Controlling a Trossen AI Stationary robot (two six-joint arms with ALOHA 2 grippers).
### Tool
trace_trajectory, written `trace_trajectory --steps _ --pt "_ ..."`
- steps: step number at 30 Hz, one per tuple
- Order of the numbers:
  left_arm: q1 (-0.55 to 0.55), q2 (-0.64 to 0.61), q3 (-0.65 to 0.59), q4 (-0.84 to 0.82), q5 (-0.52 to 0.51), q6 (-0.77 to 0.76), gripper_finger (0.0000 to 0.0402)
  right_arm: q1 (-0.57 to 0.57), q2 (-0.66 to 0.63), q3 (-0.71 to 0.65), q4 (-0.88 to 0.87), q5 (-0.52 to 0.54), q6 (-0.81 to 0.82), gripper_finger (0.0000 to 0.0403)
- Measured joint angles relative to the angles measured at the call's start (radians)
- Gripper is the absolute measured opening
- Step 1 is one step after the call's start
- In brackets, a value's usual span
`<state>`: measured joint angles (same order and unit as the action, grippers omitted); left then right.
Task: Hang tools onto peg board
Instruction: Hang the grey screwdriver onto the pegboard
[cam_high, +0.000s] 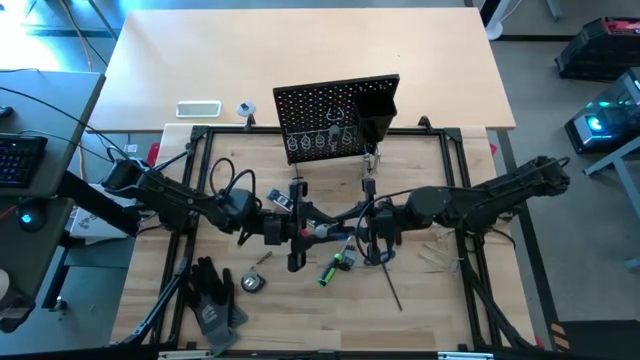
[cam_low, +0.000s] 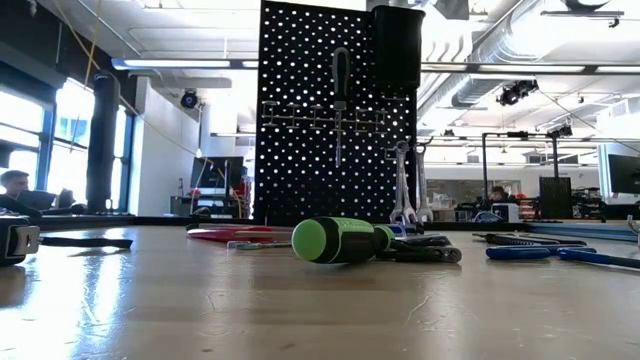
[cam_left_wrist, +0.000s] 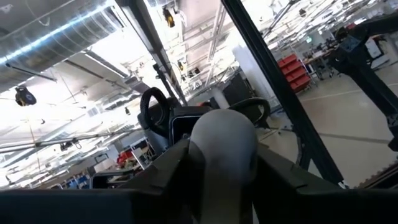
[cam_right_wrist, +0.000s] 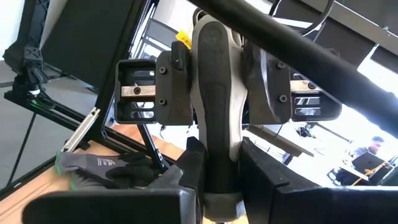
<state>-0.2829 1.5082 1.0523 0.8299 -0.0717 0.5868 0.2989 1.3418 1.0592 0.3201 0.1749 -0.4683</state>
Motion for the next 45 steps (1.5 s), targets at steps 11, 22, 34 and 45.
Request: trace_trajectory --steps 11,22,34,45 --pt "0.004 -0.017 0.000 -0.040 -0.066 0.022 0.0120 0.002 -0.001 0.000 -0.072 0.200 0.073 0.0145" --pt "0.054 -0.146 0.000 -0.136 -0.294 0.045 0.0120 0.004 -0.002 0.000 -0.246 0.389 0.194 0.0193" --pt "0.308 -0.154 0.000 -0.237 -0.331 -0.084 0.0120 0.025 -0.001 -0.036 -0.487 0.344 0.469 0.0194" --pt "0.395 -0.088 0.000 -0.236 -0.335 -0.142 0.0120 0.064 -0.001 -0.157 -0.450 0.374 0.580 0.0195"
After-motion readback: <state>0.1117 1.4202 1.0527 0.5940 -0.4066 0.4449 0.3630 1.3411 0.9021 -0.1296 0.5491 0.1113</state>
